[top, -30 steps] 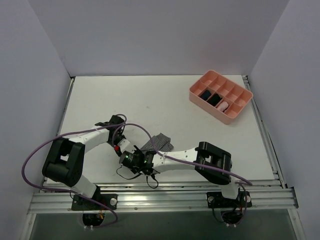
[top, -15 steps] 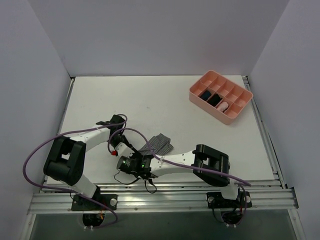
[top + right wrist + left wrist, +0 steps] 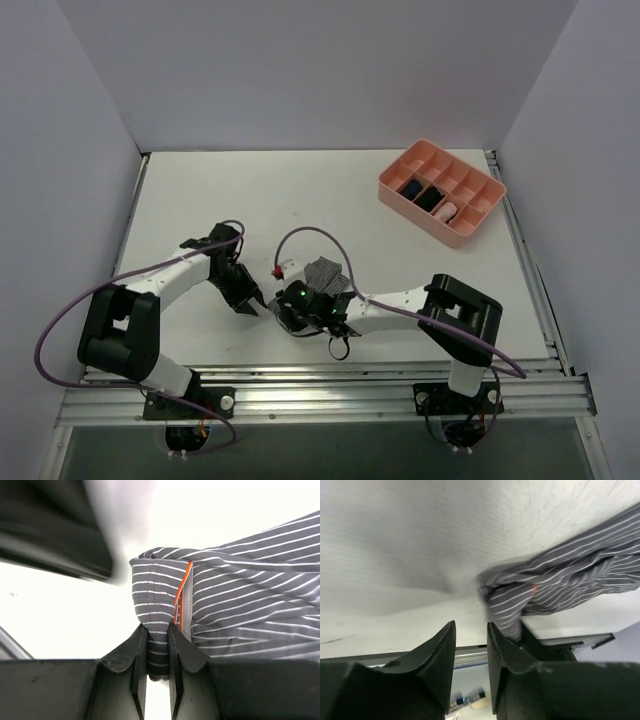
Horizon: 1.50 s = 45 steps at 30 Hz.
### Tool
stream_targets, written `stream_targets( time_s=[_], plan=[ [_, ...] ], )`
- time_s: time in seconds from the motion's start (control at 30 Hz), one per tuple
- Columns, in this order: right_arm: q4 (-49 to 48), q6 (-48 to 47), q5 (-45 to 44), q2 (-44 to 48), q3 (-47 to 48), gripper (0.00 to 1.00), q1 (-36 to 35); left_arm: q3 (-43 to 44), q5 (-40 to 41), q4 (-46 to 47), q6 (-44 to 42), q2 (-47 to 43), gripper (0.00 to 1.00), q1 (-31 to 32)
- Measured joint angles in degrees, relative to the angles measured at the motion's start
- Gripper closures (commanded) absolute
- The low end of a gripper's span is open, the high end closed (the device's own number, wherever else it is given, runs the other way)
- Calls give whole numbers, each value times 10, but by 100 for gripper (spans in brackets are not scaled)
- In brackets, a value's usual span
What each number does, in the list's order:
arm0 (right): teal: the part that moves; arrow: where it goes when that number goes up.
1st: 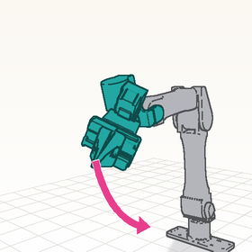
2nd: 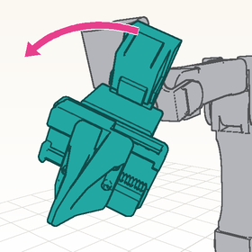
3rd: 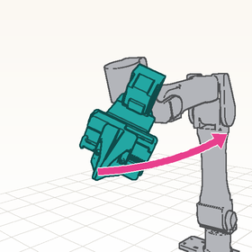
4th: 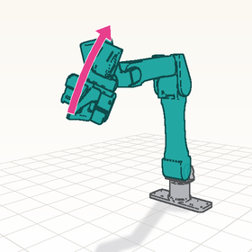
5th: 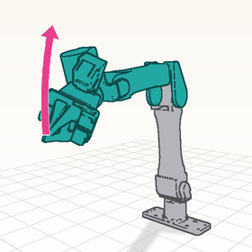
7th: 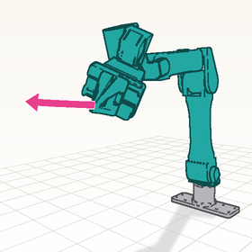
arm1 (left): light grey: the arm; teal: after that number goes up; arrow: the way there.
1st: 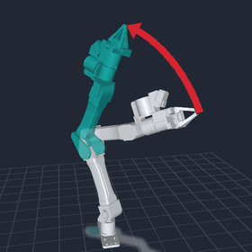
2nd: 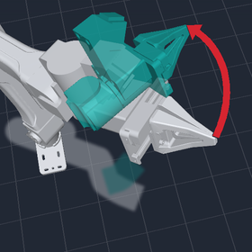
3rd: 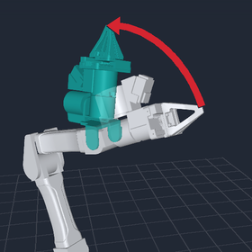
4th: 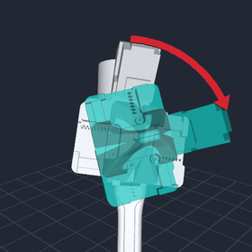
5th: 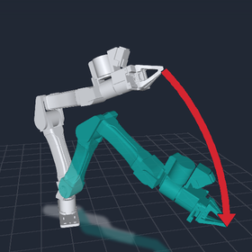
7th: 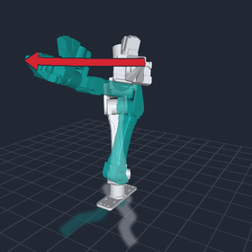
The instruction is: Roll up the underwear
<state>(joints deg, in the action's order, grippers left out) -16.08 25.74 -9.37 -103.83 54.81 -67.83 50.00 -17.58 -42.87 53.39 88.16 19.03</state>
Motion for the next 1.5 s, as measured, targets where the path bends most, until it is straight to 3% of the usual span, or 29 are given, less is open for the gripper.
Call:
stream_targets(
  time_s=[0.23, 0.47, 0.77, 1.13, 1.27, 1.3, 1.4, 1.5],
  plan=[
    [-160, 74, 139, 25, -103, 100, 78, 6, 26, -7, -17, -75, 50, -22],
    [-285, 127, 223, 10, -155, 100, 106, -46, -3, 82, -17, -116, 47, -14],
    [-445, 200, 252, 0, -242, 100, 111, -82, -27, 139, -21, -112, 45, 6],
    [-529, 245, 253, -26, -268, 100, 111, -81, -43, 186, -34, -29, 45, 42],
    [-537, 255, 254, -28, -271, 93, 111, -80, -66, 206, -40, 10, 56, 52],
    [-535, 255, 255, -28, -270, 90, 111, -78, -74, 211, -42, 17, 73, 52],
    [-509, 254, 255, -23, -261, 74, 111, -70, -90, 219, -49, 36, 95, 52],
    [-417, 238, 246, 9, -232, 62, 107, -47, -96, 202, -66, 57, 98, 54]
  ],
)
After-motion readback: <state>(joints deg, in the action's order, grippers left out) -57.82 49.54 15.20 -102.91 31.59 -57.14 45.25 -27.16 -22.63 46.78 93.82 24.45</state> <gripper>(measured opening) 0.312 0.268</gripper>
